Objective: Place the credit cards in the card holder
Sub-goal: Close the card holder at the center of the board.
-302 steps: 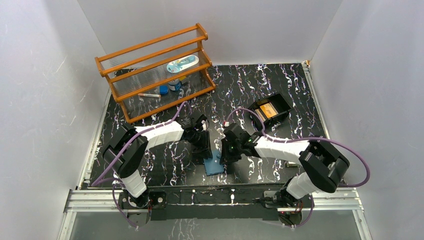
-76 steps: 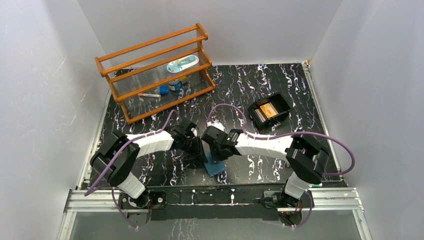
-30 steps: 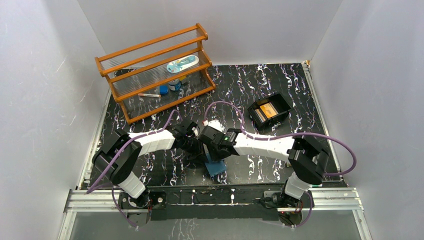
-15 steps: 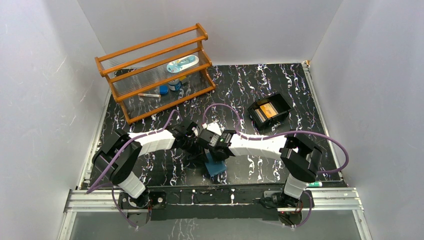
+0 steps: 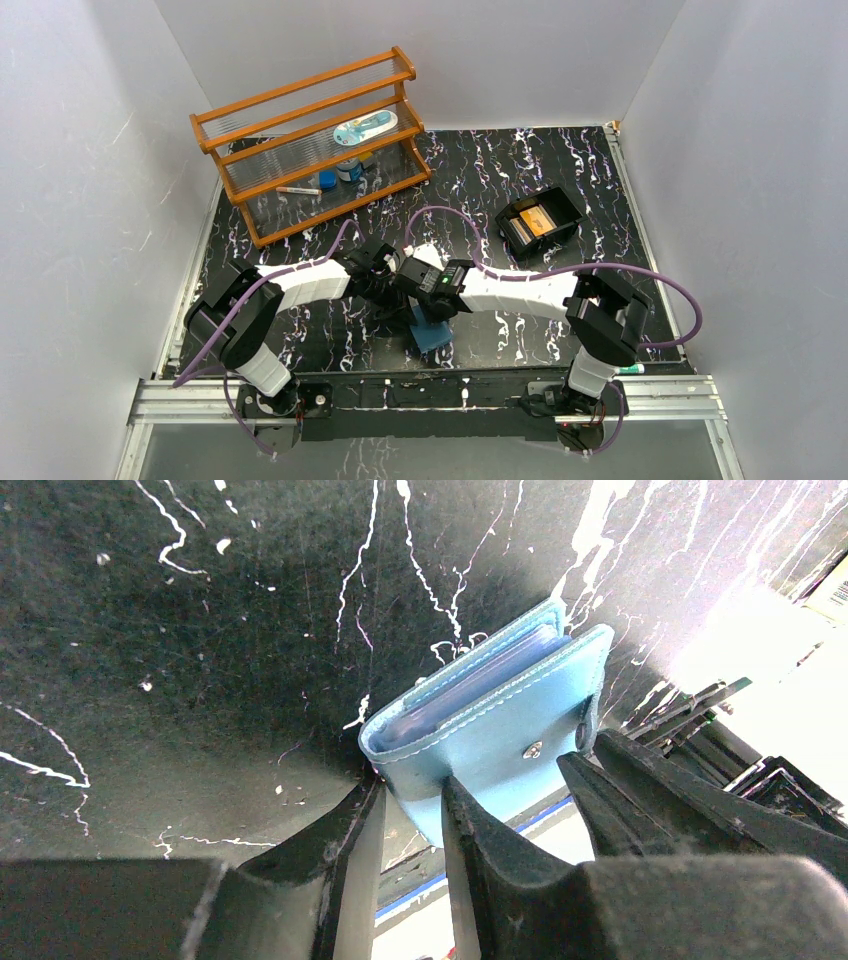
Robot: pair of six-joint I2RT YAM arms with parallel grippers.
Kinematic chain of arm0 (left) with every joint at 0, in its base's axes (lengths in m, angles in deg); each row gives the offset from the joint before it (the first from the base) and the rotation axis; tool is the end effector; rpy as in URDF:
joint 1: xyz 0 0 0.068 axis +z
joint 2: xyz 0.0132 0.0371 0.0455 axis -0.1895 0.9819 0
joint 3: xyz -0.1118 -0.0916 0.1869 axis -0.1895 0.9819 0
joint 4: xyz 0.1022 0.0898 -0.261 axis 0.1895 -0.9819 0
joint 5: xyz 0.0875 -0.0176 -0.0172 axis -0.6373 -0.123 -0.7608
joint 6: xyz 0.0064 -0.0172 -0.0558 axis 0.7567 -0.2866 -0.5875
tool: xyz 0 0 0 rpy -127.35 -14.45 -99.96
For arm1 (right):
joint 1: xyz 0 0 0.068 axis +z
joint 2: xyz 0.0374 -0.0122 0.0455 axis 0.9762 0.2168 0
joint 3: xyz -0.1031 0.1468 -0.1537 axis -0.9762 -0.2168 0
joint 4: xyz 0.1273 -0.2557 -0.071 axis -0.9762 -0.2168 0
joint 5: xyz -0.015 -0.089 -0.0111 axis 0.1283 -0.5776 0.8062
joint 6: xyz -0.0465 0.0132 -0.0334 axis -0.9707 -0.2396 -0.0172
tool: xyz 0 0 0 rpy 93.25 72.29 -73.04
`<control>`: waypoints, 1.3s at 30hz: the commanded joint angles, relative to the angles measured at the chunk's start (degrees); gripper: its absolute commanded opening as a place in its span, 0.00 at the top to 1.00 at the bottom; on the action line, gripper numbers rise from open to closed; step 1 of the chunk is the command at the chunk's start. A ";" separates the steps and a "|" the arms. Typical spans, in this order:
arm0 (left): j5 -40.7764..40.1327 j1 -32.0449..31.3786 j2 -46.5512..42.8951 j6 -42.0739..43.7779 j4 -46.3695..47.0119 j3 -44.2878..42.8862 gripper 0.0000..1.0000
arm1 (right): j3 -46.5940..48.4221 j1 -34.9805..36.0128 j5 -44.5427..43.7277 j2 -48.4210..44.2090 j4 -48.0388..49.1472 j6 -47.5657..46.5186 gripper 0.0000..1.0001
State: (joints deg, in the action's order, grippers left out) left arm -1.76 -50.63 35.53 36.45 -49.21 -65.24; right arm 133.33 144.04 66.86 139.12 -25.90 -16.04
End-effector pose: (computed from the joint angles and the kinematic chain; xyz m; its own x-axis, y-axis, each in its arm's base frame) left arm 0.2301 -0.2129 0.0731 -0.9930 -0.1103 -0.0418 -0.0626 0.7932 -0.6057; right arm 0.1559 0.3204 0.1342 -0.7819 -0.3662 -0.5045 -0.4040 0.9140 -0.0373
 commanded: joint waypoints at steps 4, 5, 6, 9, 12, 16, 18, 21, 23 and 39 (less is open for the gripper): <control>-2.75 -0.11 0.64 0.94 -2.44 -0.12 0.74 | 1.10 0.37 -0.85 -2.37 0.91 0.40 0.84; -2.77 -0.11 0.72 0.97 -2.45 -0.17 0.74 | 1.01 0.40 -0.95 -2.30 0.90 0.40 0.86; -2.74 -0.11 0.71 1.03 -2.51 -0.19 0.74 | 0.97 0.40 -0.90 -2.25 0.82 0.41 0.87; -2.72 -0.11 0.79 1.06 -2.53 -0.28 0.74 | 0.88 0.35 -0.89 -2.37 0.79 0.43 0.94; -2.76 -0.11 0.78 1.06 -2.53 -0.26 0.74 | 0.58 0.35 -0.16 -2.70 1.44 0.13 1.00; -2.72 -0.11 0.82 1.06 -2.53 -0.41 0.74 | -0.02 0.34 2.57 -2.99 3.12 -0.21 0.98; -2.72 -0.11 0.86 1.06 -2.53 -0.43 0.74 | -0.44 0.37 3.74 -2.86 3.68 -0.07 0.97; -2.72 -0.11 0.83 1.06 -2.49 -0.35 0.74 | -1.23 0.40 4.47 -2.76 4.08 0.39 0.97; -2.80 -0.11 0.67 1.08 -2.53 -0.22 0.74 | -1.24 0.40 4.43 -2.65 3.52 0.63 0.98; -2.99 -0.11 0.60 0.89 -2.53 -0.03 0.74 | 0.39 0.47 5.59 -0.58 1.64 -0.02 1.00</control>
State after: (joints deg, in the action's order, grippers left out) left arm -1.79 -50.65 35.53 36.58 -49.41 -65.33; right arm 132.23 144.02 70.53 138.59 -23.76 -16.45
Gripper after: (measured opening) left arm 0.261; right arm 0.031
